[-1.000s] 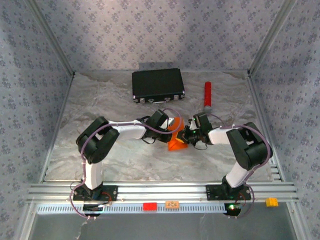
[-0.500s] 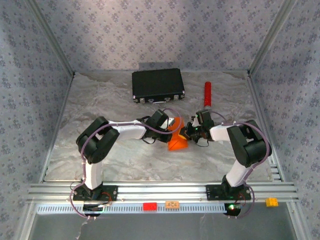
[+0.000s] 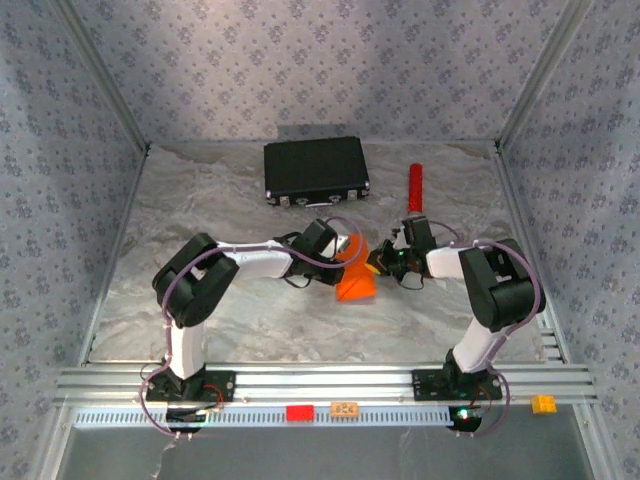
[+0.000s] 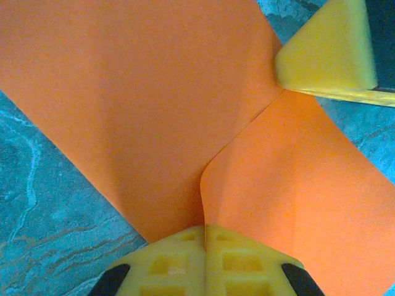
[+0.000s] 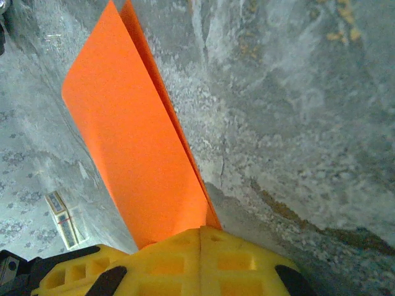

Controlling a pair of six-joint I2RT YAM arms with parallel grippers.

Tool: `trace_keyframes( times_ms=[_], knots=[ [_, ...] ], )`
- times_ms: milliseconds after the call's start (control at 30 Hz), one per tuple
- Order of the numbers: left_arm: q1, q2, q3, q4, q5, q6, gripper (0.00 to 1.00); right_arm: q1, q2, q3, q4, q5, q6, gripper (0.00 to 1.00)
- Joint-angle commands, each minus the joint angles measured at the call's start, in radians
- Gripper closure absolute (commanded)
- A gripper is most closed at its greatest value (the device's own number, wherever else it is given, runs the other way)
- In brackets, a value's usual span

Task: Fold a paper plane with a square sheet of paper (pick it up from the middle)
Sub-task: Fold the triangle a second time at the center of the table.

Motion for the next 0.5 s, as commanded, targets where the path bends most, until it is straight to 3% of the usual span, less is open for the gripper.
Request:
trace_keyframes(
  times_ms=[0, 467],
  knots=[
    [-0.001, 0.038, -0.006, -0.083, -0.020, 0.019, 1.00, -0.008, 0.042, -0.010, -0.075, 0.063, -0.008, 0.96],
    [-0.001, 0.036, -0.009, -0.085, -0.020, 0.019, 1.00, 0.004, -0.099, 0.020, -0.041, -0.017, -0.019, 0.94]
  ],
)
